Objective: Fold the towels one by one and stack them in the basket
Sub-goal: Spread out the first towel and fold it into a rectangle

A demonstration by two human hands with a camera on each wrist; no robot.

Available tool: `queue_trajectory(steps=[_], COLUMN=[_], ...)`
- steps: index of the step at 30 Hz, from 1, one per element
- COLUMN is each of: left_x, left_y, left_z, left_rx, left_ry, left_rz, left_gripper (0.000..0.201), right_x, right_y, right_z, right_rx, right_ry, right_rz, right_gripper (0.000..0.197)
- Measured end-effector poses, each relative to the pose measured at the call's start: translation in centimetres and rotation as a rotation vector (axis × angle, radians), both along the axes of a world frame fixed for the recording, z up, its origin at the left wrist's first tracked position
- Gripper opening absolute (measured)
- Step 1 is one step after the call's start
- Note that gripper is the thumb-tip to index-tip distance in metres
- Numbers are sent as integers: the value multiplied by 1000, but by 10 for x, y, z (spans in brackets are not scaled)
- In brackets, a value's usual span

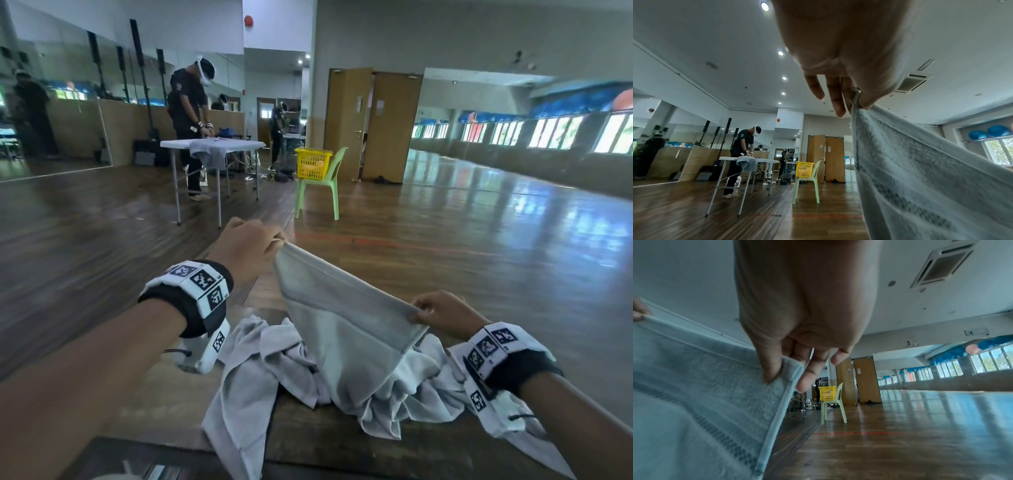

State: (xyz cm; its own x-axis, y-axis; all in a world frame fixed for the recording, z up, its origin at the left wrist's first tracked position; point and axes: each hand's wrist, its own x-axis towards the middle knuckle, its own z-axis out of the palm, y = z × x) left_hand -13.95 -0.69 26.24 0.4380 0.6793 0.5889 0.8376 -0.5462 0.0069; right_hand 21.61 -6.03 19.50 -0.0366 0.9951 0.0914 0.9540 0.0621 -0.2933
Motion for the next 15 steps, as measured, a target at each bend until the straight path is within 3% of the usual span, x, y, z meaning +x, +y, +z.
queue_trajectory(steps=[7,15], left_x=[-24,-23], left_y=[10,4], left_z=[35,151], left_rx=[16,286], left_ry=[83,-16], left_rz=[87,85], left_gripper=[17,17], right_x=[10,9], right_y=[10,3], right_z=[80,215], right_rx=[338,841], right_ry=[-132,-245], right_rz=[3,-70], right_gripper=[16,9])
